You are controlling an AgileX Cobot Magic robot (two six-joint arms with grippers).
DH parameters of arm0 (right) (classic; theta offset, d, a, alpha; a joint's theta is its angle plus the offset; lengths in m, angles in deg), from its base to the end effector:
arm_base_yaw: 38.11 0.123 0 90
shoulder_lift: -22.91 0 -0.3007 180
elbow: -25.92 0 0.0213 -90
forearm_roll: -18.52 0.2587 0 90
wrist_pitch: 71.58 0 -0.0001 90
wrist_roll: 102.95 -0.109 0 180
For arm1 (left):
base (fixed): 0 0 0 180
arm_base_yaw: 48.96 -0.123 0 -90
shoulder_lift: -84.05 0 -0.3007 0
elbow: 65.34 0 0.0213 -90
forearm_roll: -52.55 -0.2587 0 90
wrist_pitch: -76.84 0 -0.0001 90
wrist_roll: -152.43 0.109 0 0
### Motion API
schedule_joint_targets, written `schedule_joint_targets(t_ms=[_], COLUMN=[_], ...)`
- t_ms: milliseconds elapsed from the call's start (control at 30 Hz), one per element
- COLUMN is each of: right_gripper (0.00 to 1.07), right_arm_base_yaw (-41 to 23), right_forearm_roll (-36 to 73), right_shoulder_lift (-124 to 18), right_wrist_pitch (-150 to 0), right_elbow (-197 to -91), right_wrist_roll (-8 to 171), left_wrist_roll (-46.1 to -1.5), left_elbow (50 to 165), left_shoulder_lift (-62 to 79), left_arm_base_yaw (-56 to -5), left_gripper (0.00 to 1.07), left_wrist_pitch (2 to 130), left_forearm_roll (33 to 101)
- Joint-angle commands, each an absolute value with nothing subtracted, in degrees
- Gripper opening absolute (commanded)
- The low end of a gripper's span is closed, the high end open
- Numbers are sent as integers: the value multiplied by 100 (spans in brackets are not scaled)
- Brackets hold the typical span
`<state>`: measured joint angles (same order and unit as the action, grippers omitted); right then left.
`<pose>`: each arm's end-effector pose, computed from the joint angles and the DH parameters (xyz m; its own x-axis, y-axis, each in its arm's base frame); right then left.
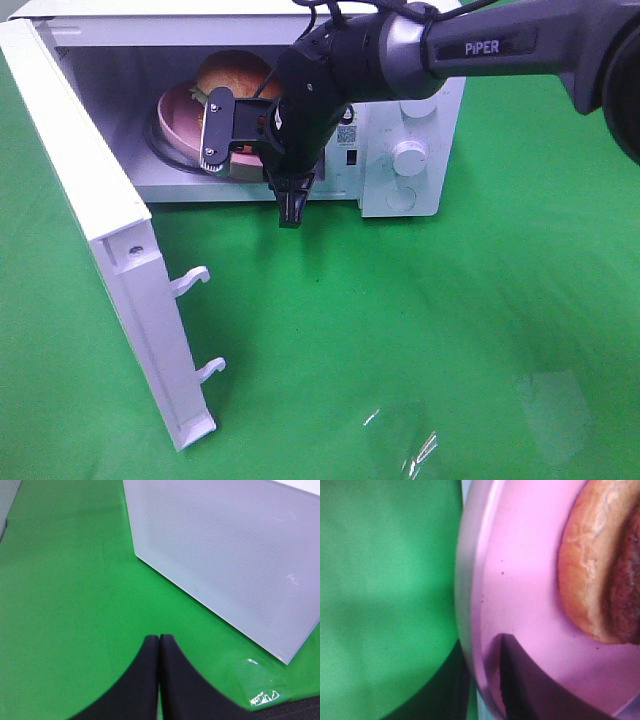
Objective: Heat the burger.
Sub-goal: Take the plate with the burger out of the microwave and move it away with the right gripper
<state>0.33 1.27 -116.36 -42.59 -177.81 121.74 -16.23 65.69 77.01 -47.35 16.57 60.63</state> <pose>0.4285 0.3201 0.1402 0.1586 -0.9671 -0.1991 -0.8192 -0.0163 -0.5733 0.0009 -0.0133 0.2746 -0.4176 0.1381 -0.8980 0.1922 0.9794 0.0612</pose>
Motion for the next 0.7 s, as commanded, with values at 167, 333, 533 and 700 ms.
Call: schedule_joint_targets(t_ms=[167,333,533,700], right_gripper=[0,0,0,0], right_arm_base_yaw=[73,205,211,211], right_forearm_roll=[30,30,81,156], right_shoulder_lift=[-11516,-11424,-11212,-10955], right_wrist_pitch=[-3944,-3846,-3760,-3600], right_elbow=[-17735,-17735,-17735,-17701], right_wrist_roll=[12151,12214,12363,12633], left_wrist_roll=[-1646,-1646,-1646,-1646], left_elbow=[6557,6557,6557,6557], left_shoulder_lift=[7747,7747,7747,7747], left_arm_base_yaw=[-4758,-4758,-4758,-4758], left_gripper=[0,0,0,0], left_wrist_pitch=[1720,1720,1720,1720], left_forearm_roll=[6086,6086,6086,6086])
